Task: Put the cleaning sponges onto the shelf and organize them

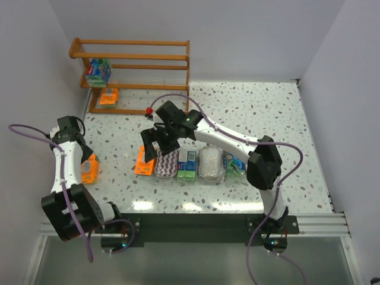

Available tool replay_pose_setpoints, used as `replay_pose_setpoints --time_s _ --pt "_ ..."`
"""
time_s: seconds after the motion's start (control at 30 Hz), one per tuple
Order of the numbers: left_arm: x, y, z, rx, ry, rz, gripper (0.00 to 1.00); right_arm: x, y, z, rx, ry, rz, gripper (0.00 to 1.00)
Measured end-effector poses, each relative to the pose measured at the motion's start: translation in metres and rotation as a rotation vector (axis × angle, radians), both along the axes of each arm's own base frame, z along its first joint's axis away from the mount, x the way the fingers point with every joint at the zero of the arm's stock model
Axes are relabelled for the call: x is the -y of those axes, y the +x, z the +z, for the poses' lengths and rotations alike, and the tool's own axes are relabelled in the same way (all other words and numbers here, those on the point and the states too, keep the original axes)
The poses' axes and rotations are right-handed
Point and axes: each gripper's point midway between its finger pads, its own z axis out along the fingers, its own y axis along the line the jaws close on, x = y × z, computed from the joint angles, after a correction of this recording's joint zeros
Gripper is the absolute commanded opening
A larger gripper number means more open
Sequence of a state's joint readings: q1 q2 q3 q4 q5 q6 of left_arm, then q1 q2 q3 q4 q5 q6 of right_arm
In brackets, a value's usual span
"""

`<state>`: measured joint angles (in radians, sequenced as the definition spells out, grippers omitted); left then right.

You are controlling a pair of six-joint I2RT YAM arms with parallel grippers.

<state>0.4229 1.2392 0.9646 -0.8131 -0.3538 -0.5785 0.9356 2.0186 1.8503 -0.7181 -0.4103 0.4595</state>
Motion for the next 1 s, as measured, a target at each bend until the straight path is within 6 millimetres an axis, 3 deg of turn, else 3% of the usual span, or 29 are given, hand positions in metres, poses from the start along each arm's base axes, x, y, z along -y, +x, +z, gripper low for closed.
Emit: replay_pose_setpoints --time_s 0.1,0.23,0.47,0.63,0.83,1.0 --pt "-0.006 -0.018 -0.006 -0.081 0.038 0.033 0.61 0.000 0.000 -0.003 -0.012 -0.016 0.000 0.94" --pt "-0.018 -0.025 -0.010 -0.152 0.087 0.069 0.62 0.003 -0.002 -0.006 -0.026 -0.036 0.001 0.94" --pt "-0.025 -0.031 -0.056 -0.341 0.040 0.082 0.59 0.009 -0.006 -0.009 -0.034 -0.062 0.012 0.95" --pt "-0.022 -0.023 -0.062 -0.311 0.022 0.061 0.46 0.011 -0.006 -0.010 -0.026 -0.071 0.023 0.95" --pt "-0.014 -0.013 -0.067 -0.224 0.011 0.002 0.43 0.013 -0.004 -0.013 -0.011 -0.081 0.022 0.96" --pt "0.001 0.040 -0.069 -0.015 -0.071 -0.077 0.38 0.015 0.000 -0.014 0.003 -0.089 0.018 0.96"
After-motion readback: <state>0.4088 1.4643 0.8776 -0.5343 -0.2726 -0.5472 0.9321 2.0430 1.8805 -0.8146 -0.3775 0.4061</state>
